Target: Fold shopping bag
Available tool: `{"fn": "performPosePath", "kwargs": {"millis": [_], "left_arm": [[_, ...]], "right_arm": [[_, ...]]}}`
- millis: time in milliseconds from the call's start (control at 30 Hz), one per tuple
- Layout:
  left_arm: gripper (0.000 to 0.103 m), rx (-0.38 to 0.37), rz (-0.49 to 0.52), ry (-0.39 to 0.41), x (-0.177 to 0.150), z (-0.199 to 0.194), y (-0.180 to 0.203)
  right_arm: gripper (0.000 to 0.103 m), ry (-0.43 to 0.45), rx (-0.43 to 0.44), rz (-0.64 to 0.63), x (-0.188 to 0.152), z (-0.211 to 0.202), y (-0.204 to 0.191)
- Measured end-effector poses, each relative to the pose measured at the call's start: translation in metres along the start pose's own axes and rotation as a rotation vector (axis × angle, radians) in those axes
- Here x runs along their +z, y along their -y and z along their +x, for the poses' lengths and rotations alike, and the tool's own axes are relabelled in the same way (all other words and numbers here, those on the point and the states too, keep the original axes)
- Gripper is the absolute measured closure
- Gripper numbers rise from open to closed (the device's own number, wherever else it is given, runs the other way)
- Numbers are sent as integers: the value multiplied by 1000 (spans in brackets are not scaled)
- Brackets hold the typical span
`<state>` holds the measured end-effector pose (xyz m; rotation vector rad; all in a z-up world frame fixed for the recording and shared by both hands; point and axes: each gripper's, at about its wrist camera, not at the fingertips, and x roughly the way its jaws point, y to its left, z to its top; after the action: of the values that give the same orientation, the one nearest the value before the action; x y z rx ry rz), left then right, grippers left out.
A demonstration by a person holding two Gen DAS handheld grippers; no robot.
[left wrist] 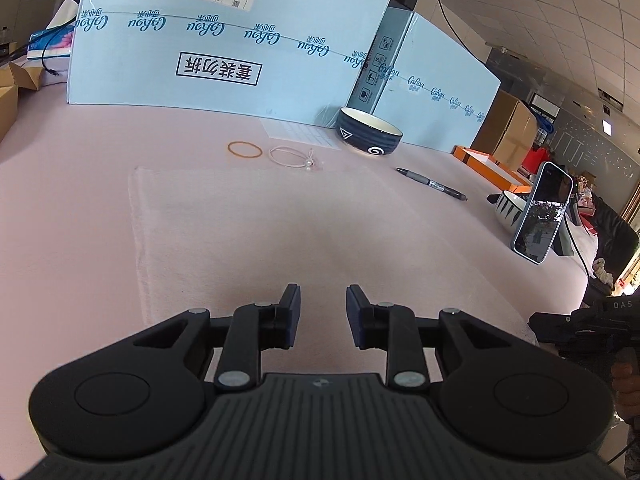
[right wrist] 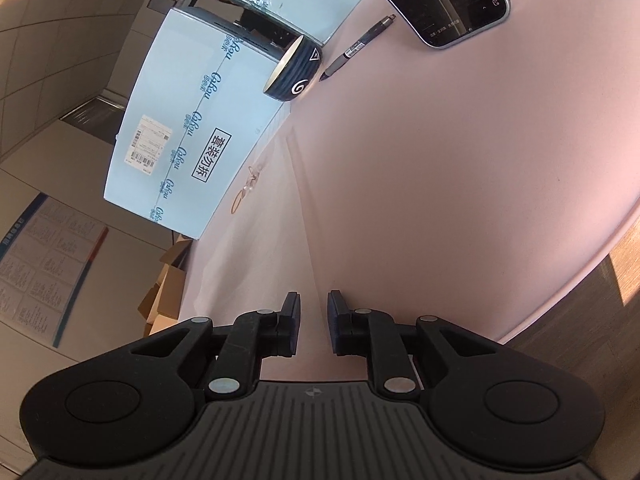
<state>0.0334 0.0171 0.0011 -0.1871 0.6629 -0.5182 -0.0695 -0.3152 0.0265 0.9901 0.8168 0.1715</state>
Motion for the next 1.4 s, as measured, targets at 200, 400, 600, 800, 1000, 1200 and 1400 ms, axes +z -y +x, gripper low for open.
{"fn": "performPosePath", "kwargs": {"millis": [200, 400, 600, 800, 1000, 1200, 1400], "left_arm": [[78, -7, -1, -5, -2, 0, -1], [78, -1, 34, -17, -6, -5, 3], [78, 10, 26, -13, -10, -14, 0], [78, 27, 47, -11, -20, -27, 3], [76, -25, 16, -2, -32, -38, 2], [75, -116, -29, 4, -43, -49, -3], [74, -175, -89, 19, -55, -65, -15]], "right_arm": [[89, -22, -12, -47, 2, 5, -4], [103, 6, -38, -108, -2, 10, -6], [102, 62, -15, -115, -5, 5, -7], [102, 88, 36, -158, -1, 5, -23], [102, 38, 174, -210, -2, 30, -53], [102, -106, 303, -275, -16, 80, -93], [102, -302, 404, -383, -42, 129, -138]]}}
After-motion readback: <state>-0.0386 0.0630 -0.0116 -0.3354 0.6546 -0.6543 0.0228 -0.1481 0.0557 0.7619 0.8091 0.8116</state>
